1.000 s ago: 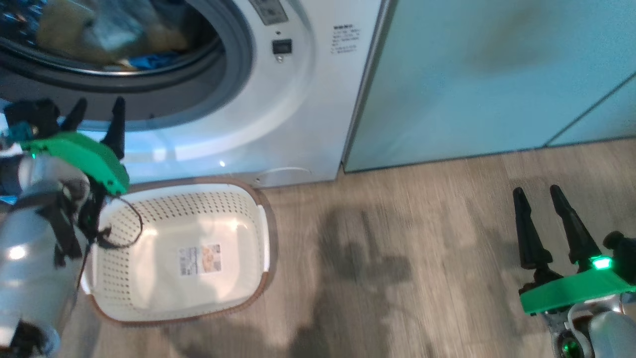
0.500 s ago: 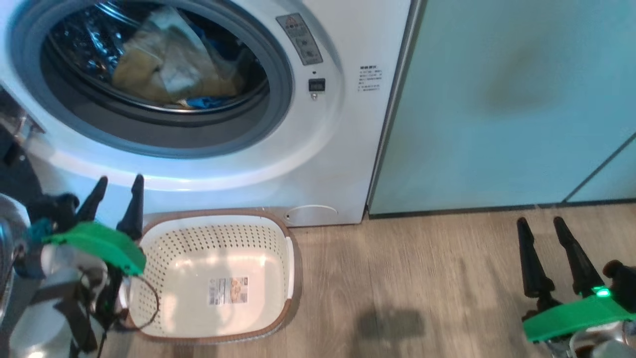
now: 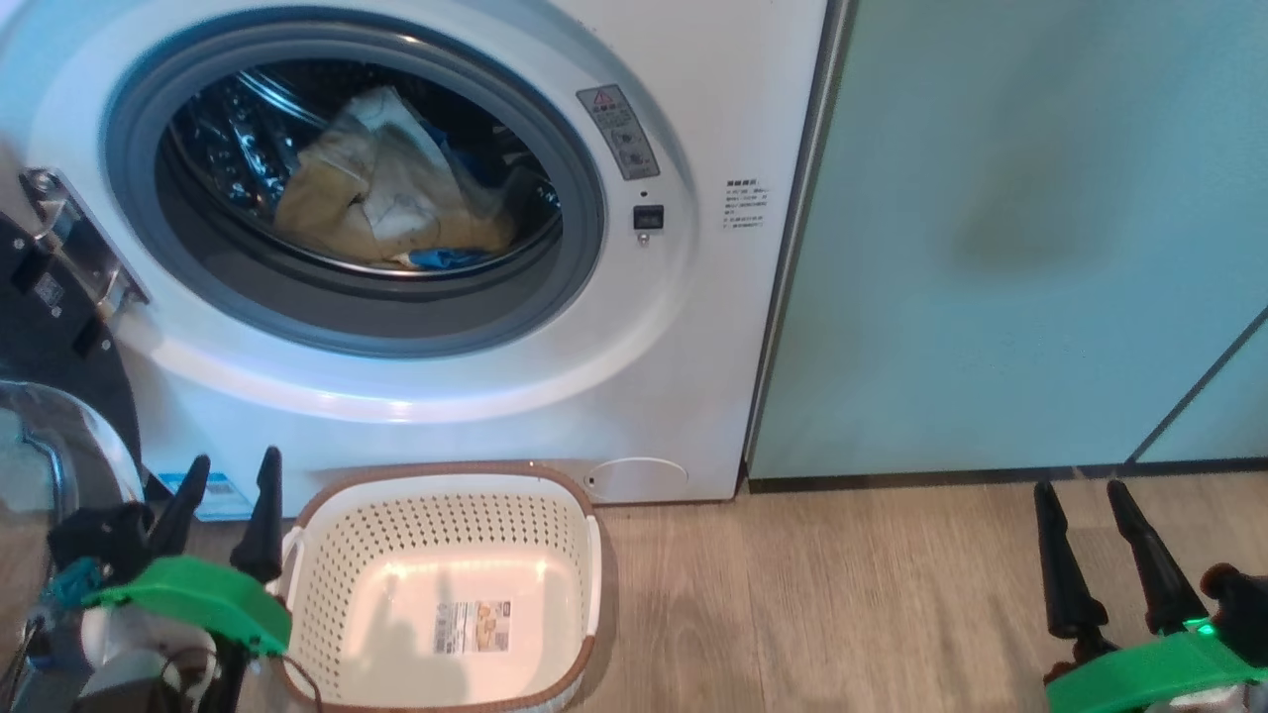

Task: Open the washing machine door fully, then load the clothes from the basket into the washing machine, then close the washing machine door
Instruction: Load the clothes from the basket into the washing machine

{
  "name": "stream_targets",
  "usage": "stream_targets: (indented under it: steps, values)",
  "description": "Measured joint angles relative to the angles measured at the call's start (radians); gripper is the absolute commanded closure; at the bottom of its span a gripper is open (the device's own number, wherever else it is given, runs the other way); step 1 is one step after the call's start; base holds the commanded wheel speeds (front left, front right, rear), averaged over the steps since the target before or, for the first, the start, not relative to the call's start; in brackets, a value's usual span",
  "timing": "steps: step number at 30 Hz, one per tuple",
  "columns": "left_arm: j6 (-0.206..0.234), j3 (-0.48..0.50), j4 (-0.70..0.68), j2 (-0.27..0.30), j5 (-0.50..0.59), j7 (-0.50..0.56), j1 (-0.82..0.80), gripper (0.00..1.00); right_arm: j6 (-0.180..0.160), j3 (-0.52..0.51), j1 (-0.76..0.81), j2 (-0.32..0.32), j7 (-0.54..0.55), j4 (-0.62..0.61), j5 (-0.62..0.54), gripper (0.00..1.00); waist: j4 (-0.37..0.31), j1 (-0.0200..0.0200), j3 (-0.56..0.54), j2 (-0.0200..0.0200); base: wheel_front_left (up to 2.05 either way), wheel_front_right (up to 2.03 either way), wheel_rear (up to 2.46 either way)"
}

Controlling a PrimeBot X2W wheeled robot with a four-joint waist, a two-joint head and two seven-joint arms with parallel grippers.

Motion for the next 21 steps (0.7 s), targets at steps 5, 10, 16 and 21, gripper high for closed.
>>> stream_targets:
  steps: [5,10,16,21]
  values:
    - [0.000,0.000,-0.016,-0.002,-0.006,0.000,0.039,0.00,0.000,-0.017,0.025,0.000,0.000,-0.011,-0.009,0.00,0.002,0.0000,-0.024,0.0000,0.00,0.00,0.00]
    - [0.000,0.003,-0.024,-0.003,-0.019,0.000,0.055,0.00,0.000,-0.029,0.039,0.000,0.000,-0.020,-0.017,0.00,0.002,0.0000,-0.040,0.0000,0.00,0.00,0.00]
    - [0.000,0.003,-0.035,-0.004,-0.019,0.000,0.068,0.00,0.000,-0.030,0.039,0.000,0.000,-0.024,-0.018,0.00,0.003,0.0001,-0.053,0.0000,0.00,0.00,0.00]
    - [0.000,-0.005,-0.042,-0.004,-0.019,0.000,0.077,0.00,0.000,-0.030,0.040,0.000,0.000,-0.025,-0.018,0.00,0.010,0.0001,-0.058,0.0000,0.00,0.00,0.00]
